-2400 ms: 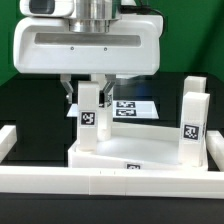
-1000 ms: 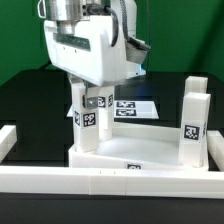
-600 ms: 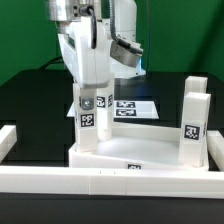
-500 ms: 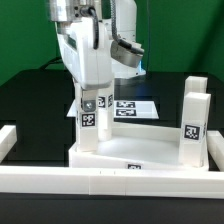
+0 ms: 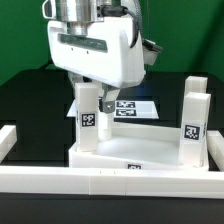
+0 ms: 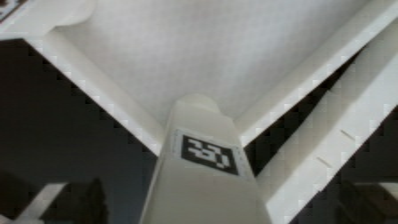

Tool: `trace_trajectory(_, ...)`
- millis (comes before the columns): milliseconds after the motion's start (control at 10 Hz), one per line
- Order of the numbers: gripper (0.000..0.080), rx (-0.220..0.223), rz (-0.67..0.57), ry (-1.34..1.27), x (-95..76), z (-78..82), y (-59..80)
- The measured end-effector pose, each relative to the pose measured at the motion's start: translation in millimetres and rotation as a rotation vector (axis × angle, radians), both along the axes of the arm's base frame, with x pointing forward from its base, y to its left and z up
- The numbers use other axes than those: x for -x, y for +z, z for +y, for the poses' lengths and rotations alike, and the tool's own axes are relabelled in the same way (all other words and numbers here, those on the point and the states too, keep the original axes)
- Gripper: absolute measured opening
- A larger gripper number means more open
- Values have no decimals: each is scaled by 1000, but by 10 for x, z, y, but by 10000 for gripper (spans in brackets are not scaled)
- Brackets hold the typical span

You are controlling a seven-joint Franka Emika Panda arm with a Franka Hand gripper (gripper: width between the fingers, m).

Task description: Assemble desk

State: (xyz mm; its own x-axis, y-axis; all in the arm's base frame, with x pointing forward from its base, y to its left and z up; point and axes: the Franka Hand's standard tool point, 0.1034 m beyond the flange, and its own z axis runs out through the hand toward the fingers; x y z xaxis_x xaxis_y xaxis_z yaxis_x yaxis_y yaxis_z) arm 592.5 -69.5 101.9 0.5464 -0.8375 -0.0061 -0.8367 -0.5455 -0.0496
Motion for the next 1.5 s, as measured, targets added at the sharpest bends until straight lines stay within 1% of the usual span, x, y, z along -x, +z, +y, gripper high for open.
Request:
trace_trajectory(200,649,9,-8,215,-3,0,7)
trace_trajectory(300,649,11,-8,255,0,-6,2)
trace_trajectory(600,649,20,-15,484,2,-20,1)
trace_trajectory(800,649,59,-7,693,-3,-36,7)
trace_trajectory(900,649,71,-8,802,-8,-48,12)
trace_trajectory(1100,649,85,-5,961,-4,-59,10)
trace_trajectory(1200,649,100,-4,1036,-9,-75,8)
trace_trajectory(1400,649,104,-2,1133,4,-97,-4)
trace_trajectory(1500,529,106,-2,1177,5,-102,-7)
